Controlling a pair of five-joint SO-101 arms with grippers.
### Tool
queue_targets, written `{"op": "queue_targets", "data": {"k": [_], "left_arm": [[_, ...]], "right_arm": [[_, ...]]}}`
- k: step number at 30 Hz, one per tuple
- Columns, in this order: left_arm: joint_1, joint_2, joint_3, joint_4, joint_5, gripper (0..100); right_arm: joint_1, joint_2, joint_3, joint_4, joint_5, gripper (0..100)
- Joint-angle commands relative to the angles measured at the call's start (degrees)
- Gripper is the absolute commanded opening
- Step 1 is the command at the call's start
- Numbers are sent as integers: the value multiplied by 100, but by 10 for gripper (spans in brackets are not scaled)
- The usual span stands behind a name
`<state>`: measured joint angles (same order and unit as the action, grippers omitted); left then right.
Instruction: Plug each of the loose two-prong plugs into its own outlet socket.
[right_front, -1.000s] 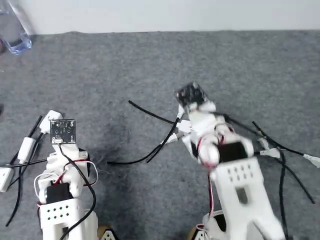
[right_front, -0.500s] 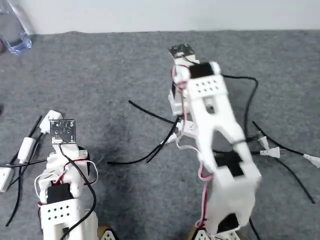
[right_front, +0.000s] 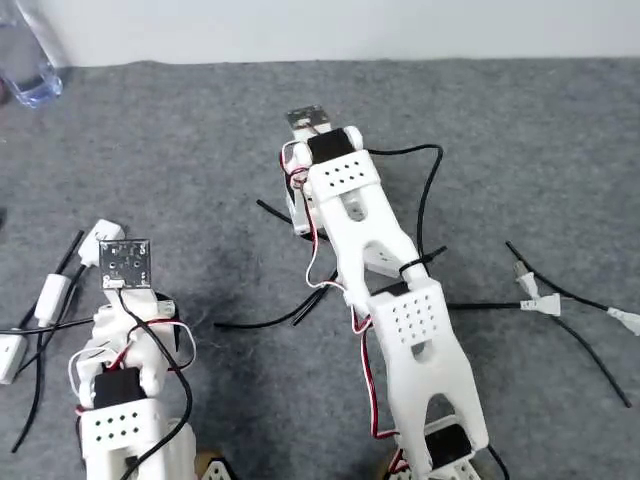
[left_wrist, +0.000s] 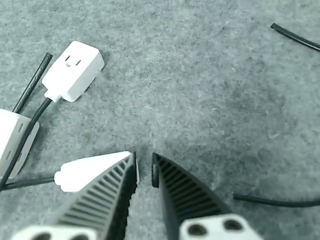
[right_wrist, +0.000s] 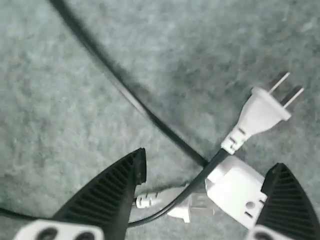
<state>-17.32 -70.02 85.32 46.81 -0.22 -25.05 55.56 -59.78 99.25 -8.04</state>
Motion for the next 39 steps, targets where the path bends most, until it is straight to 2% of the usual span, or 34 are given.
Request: {"op": "queue_targets", "data": {"k": [1,6,11,13,18,26,33,39], "left_arm": [[18,-62,-31,-79,35,55],[18,-62,-31,-79,26,55],[18,-62,-31,18,18,55],[18,-62,-31,44,18,55],[18,-62,-31,44,18,55],[18,-62,-40,44,18,55],[18,-62,-40,44,18,55],[18,-62,-40,44,18,55]], "right_arm": [[-31,75,-571,207,-141,360],[-31,277,-756,224,-141,345],[110,391,-738,180,-149,194],[295,444,-747,259,-132,165],[699,629,-730,330,-9,166],[391,-180,-712,374,273,166],[479,-409,-484,382,571,166],[1024,-251,-299,356,589,166]]}}
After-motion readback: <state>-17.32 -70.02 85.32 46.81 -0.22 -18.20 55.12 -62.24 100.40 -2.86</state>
